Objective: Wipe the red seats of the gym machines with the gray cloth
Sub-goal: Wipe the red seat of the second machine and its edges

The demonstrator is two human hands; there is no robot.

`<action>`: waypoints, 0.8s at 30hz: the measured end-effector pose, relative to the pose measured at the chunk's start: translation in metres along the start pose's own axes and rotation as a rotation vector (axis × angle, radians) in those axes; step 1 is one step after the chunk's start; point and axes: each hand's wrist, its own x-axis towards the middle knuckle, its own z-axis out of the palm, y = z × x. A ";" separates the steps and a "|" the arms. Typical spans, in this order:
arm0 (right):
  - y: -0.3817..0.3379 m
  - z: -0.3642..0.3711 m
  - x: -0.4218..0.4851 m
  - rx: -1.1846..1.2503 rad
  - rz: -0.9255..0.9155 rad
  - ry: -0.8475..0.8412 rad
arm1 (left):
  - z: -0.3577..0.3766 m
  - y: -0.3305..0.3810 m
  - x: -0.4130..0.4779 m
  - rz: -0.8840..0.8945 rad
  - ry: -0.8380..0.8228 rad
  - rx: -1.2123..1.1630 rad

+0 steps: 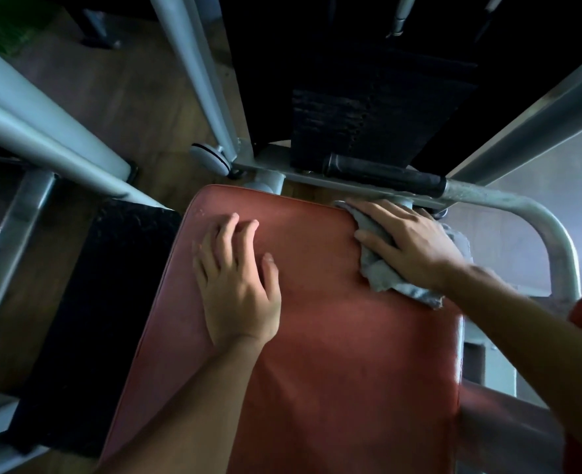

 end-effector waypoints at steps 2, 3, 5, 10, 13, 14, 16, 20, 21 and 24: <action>-0.017 0.002 0.026 0.037 -0.058 -0.047 | 0.000 -0.001 0.000 -0.013 -0.024 -0.002; -0.027 0.004 0.040 0.057 -0.075 -0.072 | 0.000 -0.001 0.000 -0.018 -0.034 0.003; -0.042 0.008 0.057 0.082 -0.086 -0.117 | 0.000 -0.001 0.000 -0.027 -0.041 0.016; -0.022 0.011 0.025 0.046 -0.097 -0.040 | 0.000 -0.002 -0.001 -0.017 -0.020 -0.007; -0.024 0.011 0.031 0.012 -0.060 -0.041 | 0.000 -0.002 0.000 -0.006 -0.016 -0.001; -0.031 0.010 0.040 0.021 -0.049 -0.058 | 0.001 -0.002 0.000 -0.008 -0.023 0.008; -0.043 0.012 0.057 0.040 -0.046 -0.095 | 0.002 -0.002 0.000 -0.016 -0.036 0.022; -0.045 0.018 0.047 0.041 -0.084 -0.035 | 0.001 -0.003 -0.001 -0.012 -0.022 0.010; -0.041 0.019 0.037 0.022 -0.093 0.000 | 0.001 -0.003 -0.001 -0.005 -0.014 -0.003; -0.035 0.023 0.020 -0.008 -0.064 0.066 | 0.001 -0.002 -0.001 0.000 -0.007 -0.025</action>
